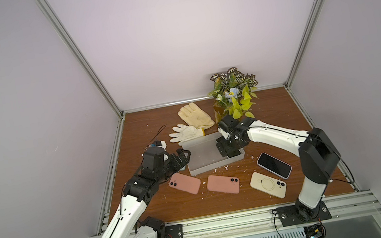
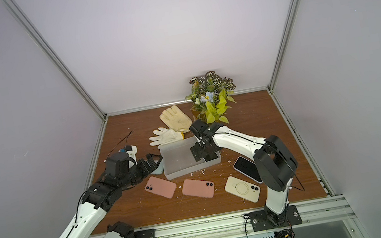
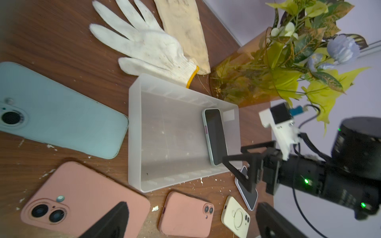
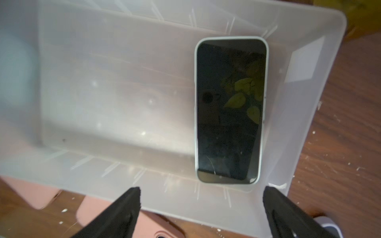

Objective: Take the phone out of the storage box
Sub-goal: Move the phone to the storage box.

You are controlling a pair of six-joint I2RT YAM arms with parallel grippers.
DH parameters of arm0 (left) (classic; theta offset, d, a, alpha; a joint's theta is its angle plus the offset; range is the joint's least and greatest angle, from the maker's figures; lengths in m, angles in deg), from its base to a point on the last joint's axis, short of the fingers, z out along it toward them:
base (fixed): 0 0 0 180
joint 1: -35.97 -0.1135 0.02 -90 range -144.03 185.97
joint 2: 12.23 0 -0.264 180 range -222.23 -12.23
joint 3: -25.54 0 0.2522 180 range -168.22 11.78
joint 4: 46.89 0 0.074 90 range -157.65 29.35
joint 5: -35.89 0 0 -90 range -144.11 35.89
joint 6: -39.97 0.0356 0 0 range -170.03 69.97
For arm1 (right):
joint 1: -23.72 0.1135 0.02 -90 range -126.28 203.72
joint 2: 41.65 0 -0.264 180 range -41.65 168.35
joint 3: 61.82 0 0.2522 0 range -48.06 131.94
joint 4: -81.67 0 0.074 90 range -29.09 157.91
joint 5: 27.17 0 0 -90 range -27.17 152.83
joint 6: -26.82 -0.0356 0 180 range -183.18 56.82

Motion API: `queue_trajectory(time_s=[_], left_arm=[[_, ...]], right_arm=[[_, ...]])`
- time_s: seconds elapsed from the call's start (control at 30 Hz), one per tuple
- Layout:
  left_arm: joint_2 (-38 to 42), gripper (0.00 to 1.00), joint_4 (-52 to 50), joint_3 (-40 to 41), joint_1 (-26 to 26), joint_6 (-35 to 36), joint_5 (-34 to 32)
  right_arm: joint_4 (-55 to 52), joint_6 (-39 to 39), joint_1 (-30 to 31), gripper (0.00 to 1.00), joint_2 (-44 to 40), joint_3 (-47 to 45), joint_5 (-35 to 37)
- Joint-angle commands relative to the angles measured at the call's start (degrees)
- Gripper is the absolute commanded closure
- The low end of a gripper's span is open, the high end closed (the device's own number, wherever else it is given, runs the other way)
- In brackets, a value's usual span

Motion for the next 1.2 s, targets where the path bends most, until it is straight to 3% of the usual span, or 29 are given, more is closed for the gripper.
queue_trajectory(time_s=[0.0,0.5,1.17], left_arm=[[0.0,0.01,2.7,0.0,-0.7,1.4,4.2],[-2.1,0.01,2.9,-0.8,-1.0,1.6,4.8],[-4.3,0.01,1.3,-2.2,-1.3,1.7,5.3]], right_arm=[[-2.0,5.1,0.0,0.01,3.0,5.2,5.0],[-4.9,7.6,-1.1,0.01,16.6,15.4,13.5],[-1.3,5.6,-2.2,0.01,19.0,9.0,3.0]])
